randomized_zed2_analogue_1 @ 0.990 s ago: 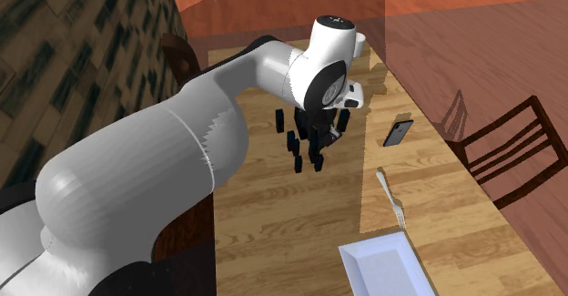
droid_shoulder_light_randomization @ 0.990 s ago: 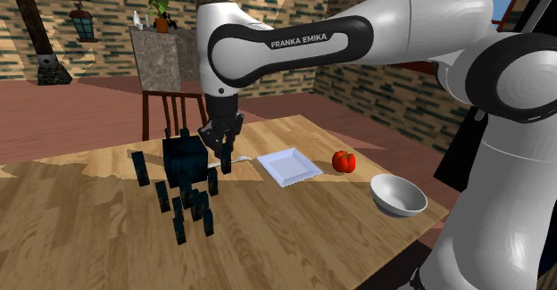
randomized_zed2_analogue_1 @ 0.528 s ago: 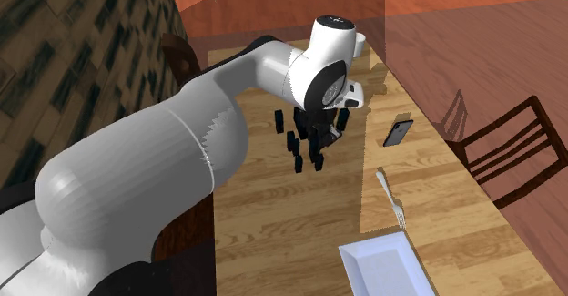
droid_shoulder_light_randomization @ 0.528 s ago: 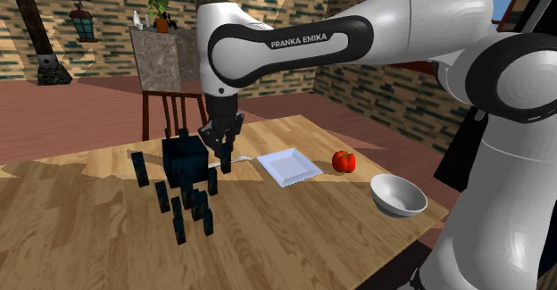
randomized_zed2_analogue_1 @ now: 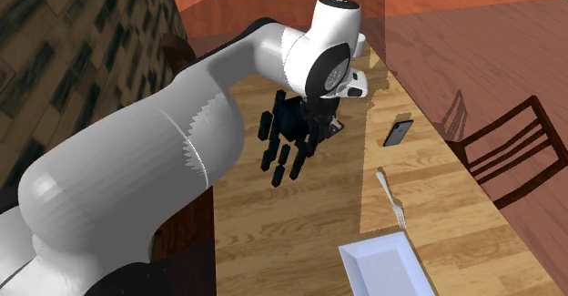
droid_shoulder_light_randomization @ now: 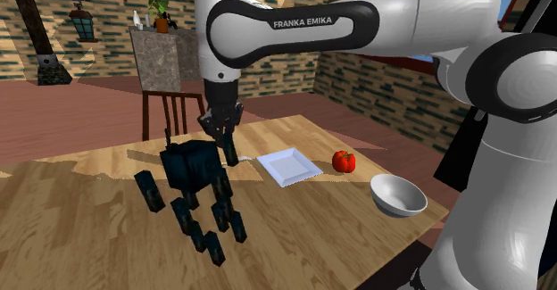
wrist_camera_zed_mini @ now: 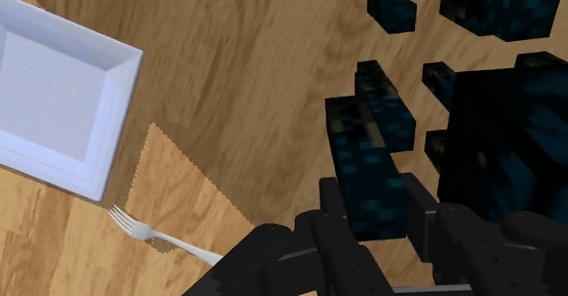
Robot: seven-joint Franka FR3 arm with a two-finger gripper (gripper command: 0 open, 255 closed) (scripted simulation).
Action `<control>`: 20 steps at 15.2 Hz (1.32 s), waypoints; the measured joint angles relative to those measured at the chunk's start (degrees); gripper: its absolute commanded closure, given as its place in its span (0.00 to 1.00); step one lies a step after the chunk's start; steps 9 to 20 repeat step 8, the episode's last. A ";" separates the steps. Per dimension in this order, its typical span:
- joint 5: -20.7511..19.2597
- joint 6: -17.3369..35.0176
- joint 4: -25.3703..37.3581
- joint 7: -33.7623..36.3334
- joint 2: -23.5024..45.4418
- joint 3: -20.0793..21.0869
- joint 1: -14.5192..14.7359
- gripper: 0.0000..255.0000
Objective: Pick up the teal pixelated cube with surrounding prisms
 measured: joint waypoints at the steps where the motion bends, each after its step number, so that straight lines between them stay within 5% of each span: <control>1: -0.04 -0.92 1.06 0.04 0.13 0.01 0.05 1.00; 8: -0.24 -6.39 7.17 0.07 0.80 0.15 0.38 1.00; 20: -0.24 -6.39 7.17 0.07 0.80 0.15 0.38 1.00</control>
